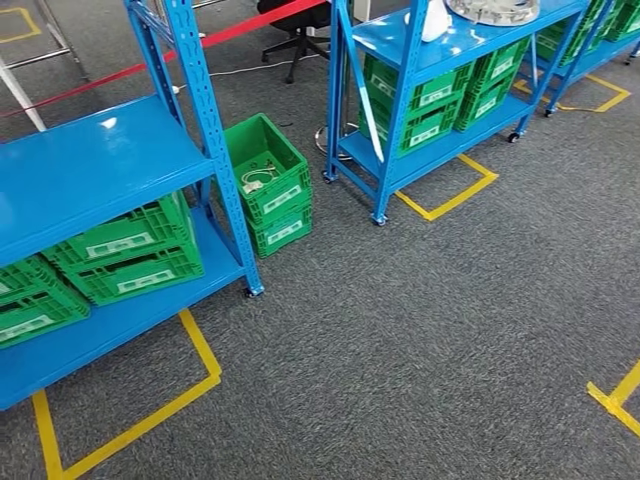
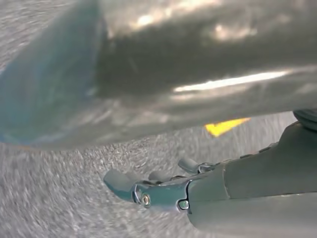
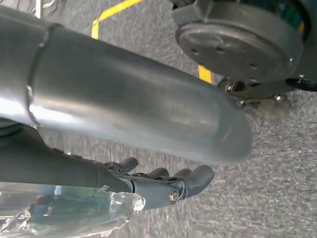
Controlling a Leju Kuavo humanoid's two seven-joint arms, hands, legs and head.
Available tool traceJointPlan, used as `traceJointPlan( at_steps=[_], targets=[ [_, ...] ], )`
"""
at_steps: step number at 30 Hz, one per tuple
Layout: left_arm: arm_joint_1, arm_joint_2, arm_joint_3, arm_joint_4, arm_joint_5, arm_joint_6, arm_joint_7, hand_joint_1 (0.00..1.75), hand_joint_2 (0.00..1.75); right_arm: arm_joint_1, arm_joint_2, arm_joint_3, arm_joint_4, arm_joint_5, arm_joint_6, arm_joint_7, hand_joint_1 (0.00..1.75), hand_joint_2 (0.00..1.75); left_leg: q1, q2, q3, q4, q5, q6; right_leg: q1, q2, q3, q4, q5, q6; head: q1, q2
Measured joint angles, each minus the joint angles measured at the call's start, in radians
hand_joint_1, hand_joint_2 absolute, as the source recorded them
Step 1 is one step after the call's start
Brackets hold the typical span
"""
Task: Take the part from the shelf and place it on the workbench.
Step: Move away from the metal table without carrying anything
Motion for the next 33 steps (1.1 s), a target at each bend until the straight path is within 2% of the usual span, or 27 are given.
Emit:
traceJointPlan(
  at_steps=[1, 2, 3, 5, 6, 7, 8, 9, 10, 12, 14, 16, 17, 18, 19, 21, 22, 23, 24, 25, 27, 28, 29, 30, 31, 32, 33],
  targets=[
    [0.000, 0.039, -0.069, 0.000, 0.065, 0.048, -0.001, 0.00, 0.00, -0.003, 0.000, 0.001, 0.001, -0.001, 0.000, -0.001, 0.00, 0.00, 0.002, -0.006, -0.001, -0.002, 0.002, -0.007, 0.000, -0.014, 0.004, -0.005, 0.004, -0.005, 0.000, 0.000],
    [-0.001, 0.072, -0.133, 0.000, 0.115, 0.083, -0.003, 0.00, 0.00, -0.006, 0.000, 0.002, 0.002, -0.003, 0.000, -0.002, 0.00, 0.00, 0.004, 0.005, -0.005, 0.003, -0.001, -0.012, -0.001, -0.025, 0.008, -0.011, 0.009, -0.011, -0.001, 0.000],
    [-0.004, 0.102, -0.190, 0.000, 0.155, 0.111, -0.007, 0.00, 0.00, -0.007, 0.000, 0.003, 0.002, -0.004, 0.000, -0.004, 0.00, 0.00, 0.004, 0.031, -0.015, 0.023, -0.016, -0.016, -0.003, -0.037, 0.012, -0.017, 0.016, -0.017, -0.003, 0.000],
    [-0.022, 0.154, -0.293, 0.000, 0.228, 0.158, -0.020, 0.00, 0.00, -0.007, 0.000, 0.006, 0.004, -0.008, 0.000, -0.007, 0.00, 0.00, 0.004, 0.094, -0.066, 0.125, -0.078, -0.024, -0.005, -0.063, 0.015, -0.025, 0.022, -0.023, -0.006, 0.000],
    [-0.033, 0.180, -0.341, 0.000, 0.262, 0.180, -0.028, 0.00, 0.00, -0.006, 0.000, 0.008, 0.005, -0.009, 0.000, -0.008, 0.00, 0.00, 0.005, 0.110, -0.102, 0.194, -0.113, -0.029, -0.005, -0.079, 0.012, -0.026, 0.022, -0.025, -0.007, 0.000],
    [-0.043, 0.203, -0.385, 0.000, 0.293, 0.200, -0.037, 0.00, 0.00, -0.006, 0.000, 0.010, 0.005, -0.011, 0.000, -0.008, 0.00, 0.00, 0.005, 0.116, -0.131, 0.251, -0.133, -0.034, -0.005, -0.094, 0.010, -0.026, 0.020, -0.025, -0.006, 0.000],
    [-0.050, 0.226, -0.429, 0.001, 0.323, 0.220, -0.046, 0.00, 0.00, -0.007, 0.001, 0.012, 0.006, -0.013, 0.000, -0.009, 0.00, 0.00, 0.006, 0.119, -0.146, 0.280, -0.136, -0.039, -0.005, -0.109, 0.008, -0.026, 0.018, -0.025, -0.007, 0.000],
    [-0.057, 0.247, -0.468, 0.001, 0.355, 0.238, -0.056, 0.00, 0.00, -0.008, 0.002, 0.013, 0.006, -0.016, 0.000, -0.011, 0.00, 0.00, 0.007, 0.122, -0.141, 0.268, -0.119, -0.043, -0.007, -0.122, 0.007, -0.025, 0.015, -0.023, -0.007, 0.000],
    [-0.066, 0.266, -0.509, 0.001, 0.394, 0.259, -0.070, 0.00, 0.00, -0.009, 0.003, 0.015, 0.007, -0.020, 0.000, -0.013, 0.00, 0.00, 0.009, 0.131, -0.116, 0.220, -0.088, -0.047, -0.009, -0.135, 0.010, -0.024, 0.012, -0.019, -0.007, 0.000],
    [-0.092, 0.302, -0.593, 0.001, 0.475, 0.302, -0.099, 0.00, 0.00, -0.010, 0.004, 0.017, 0.009, -0.027, 0.000, -0.017, 0.00, 0.00, 0.014, 0.185, -0.041, 0.084, -0.025, -0.054, -0.008, -0.159, 0.019, -0.017, 0.001, -0.005, -0.010, 0.000],
    [-0.121, 0.331, -0.671, 0.001, 0.528, 0.333, -0.120, 0.00, 0.00, -0.013, 0.003, 0.021, 0.011, -0.031, 0.000, -0.021, 0.00, 0.00, 0.017, 0.220, -0.005, 0.012, 0.000, -0.044, -0.001, -0.182, 0.029, -0.010, -0.011, 0.007, -0.008, 0.000],
    [-0.134, 0.352, -0.729, 0.002, 0.544, 0.342, -0.127, 0.00, 0.00, -0.018, 0.002, 0.023, 0.012, -0.033, 0.000, -0.023, 0.00, 0.00, 0.016, 0.199, -0.007, 0.009, 0.000, -0.025, -0.001, -0.205, 0.037, -0.011, -0.017, 0.012, -0.003, 0.000],
    [-0.135, 0.360, -0.752, 0.002, 0.547, 0.344, -0.129, 0.00, 0.00, -0.020, 0.002, 0.024, 0.013, -0.034, 0.000, -0.024, 0.00, 0.00, 0.016, 0.188, -0.008, 0.009, 0.000, -0.018, -0.004, -0.202, 0.040, -0.009, -0.022, 0.016, -0.002, 0.000],
    [-0.138, 0.366, -0.769, 0.002, 0.548, 0.345, -0.129, 0.00, 0.00, -0.022, 0.002, 0.024, 0.013, -0.034, 0.000, -0.024, 0.00, 0.00, 0.016, 0.177, -0.009, 0.009, 0.002, -0.012, -0.008, -0.183, 0.034, 0.009, -0.037, 0.020, -0.003, 0.000],
    [-0.142, 0.373, -0.784, 0.002, 0.548, 0.346, -0.129, 0.00, 0.00, -0.022, 0.003, 0.025, 0.013, -0.034, 0.000, -0.025, 0.00, 0.00, 0.017, 0.165, -0.010, 0.008, 0.004, -0.006, -0.011, -0.153, 0.017, 0.050, -0.064, 0.025, -0.002, 0.000],
    [-0.151, 0.383, -0.804, 0.002, 0.548, 0.347, -0.129, 0.00, 0.00, -0.021, 0.003, 0.029, 0.014, -0.034, 0.000, -0.025, 0.00, 0.00, 0.017, 0.139, -0.015, 0.008, 0.006, 0.001, -0.015, -0.091, -0.053, 0.190, -0.134, 0.030, -0.002, 0.000],
    [-0.155, 0.387, -0.812, 0.002, 0.548, 0.347, -0.129, 0.00, 0.00, -0.019, 0.004, 0.031, 0.015, -0.034, 0.000, -0.025, 0.00, 0.00, 0.016, 0.124, -0.017, 0.008, 0.007, 0.003, -0.015, -0.079, -0.091, 0.258, -0.158, 0.030, -0.002, 0.000],
    [-0.156, 0.390, -0.819, 0.002, 0.548, 0.347, -0.130, 0.00, 0.00, -0.018, 0.004, 0.033, 0.016, -0.035, 0.000, -0.025, 0.00, 0.00, 0.015, 0.108, -0.018, 0.008, 0.007, 0.003, -0.015, -0.073, -0.116, 0.296, -0.161, 0.028, -0.002, 0.000],
    [-0.157, 0.393, -0.825, 0.002, 0.548, 0.347, -0.130, 0.00, 0.00, -0.017, 0.005, 0.034, 0.016, -0.035, 0.000, -0.025, 0.00, 0.00, 0.014, 0.092, -0.017, 0.008, 0.007, 0.003, -0.015, -0.070, -0.122, 0.294, -0.143, 0.025, -0.002, 0.000],
    [-0.157, 0.395, -0.830, 0.002, 0.548, 0.347, -0.130, 0.00, 0.00, -0.016, 0.006, 0.035, 0.016, -0.034, 0.000, -0.025, 0.00, 0.00, 0.014, 0.076, -0.015, 0.008, 0.007, 0.003, -0.014, -0.064, -0.109, 0.250, -0.106, 0.020, -0.002, 0.000],
    [-0.159, 0.398, -0.838, 0.002, 0.548, 0.347, -0.130, 0.00, 0.00, -0.016, 0.006, 0.035, 0.018, -0.034, 0.000, -0.025, 0.00, 0.00, 0.013, 0.047, -0.012, 0.008, 0.007, 0.001, -0.013, -0.024, -0.052, 0.105, -0.026, 0.007, -0.003, 0.000],
    [-0.160, 0.399, -0.841, 0.002, 0.548, 0.347, -0.130, 0.00, 0.00, -0.016, 0.006, 0.035, 0.018, -0.034, 0.000, -0.025, 0.00, 0.00, 0.013, 0.034, -0.012, 0.009, 0.007, -0.003, -0.012, -0.004, -0.029, 0.050, -0.002, 0.002, -0.002, 0.000],
    [-0.161, 0.400, -0.843, 0.002, 0.548, 0.347, -0.130, 0.00, 0.00, -0.017, 0.006, 0.036, 0.019, -0.035, 0.000, -0.025, 0.00, 0.00, 0.014, 0.021, -0.015, 0.008, 0.008, -0.008, -0.009, 0.009, -0.017, 0.018, 0.008, 0.000, -0.003, 0.000],
    [-0.161, 0.400, -0.845, 0.002, 0.548, 0.347, -0.130, 0.00, 0.00, -0.019, 0.006, 0.036, 0.020, -0.035, 0.000, -0.025, 0.00, 0.00, 0.017, 0.009, -0.018, 0.006, 0.010, -0.016, -0.006, 0.010, -0.013, 0.009, 0.009, -0.002, -0.003, 0.000],
    [-0.161, 0.401, -0.847, 0.002, 0.548, 0.347, -0.130, 0.00, 0.00, -0.021, 0.006, 0.036, 0.020, -0.035, 0.000, -0.024, 0.00, 0.00, 0.019, -0.002, -0.021, 0.001, 0.014, -0.024, -0.004, -0.004, -0.009, 0.005, 0.012, -0.004, -0.002, 0.000],
    [-0.160, 0.402, -0.849, 0.002, 0.548, 0.347, -0.130, 0.00, 0.00, -0.023, 0.006, 0.036, 0.021, -0.035, 0.000, -0.024, 0.00, 0.00, 0.022, -0.002, -0.023, 0.001, 0.015, -0.029, -0.004, -0.016, -0.004, -0.002, 0.017, -0.007, -0.003, 0.000],
    [-0.160, 0.403, -0.851, 0.002, 0.551, 0.348, -0.131, 0.00, 0.00, -0.024, 0.006, 0.036, 0.021, -0.035, 0.000, -0.025, 0.00, 0.00, 0.021, 0.017, -0.030, 0.011, 0.008, -0.034, -0.004, -0.029, 0.001, -0.010, 0.022, -0.011, -0.003, 0.000]
  ],
)
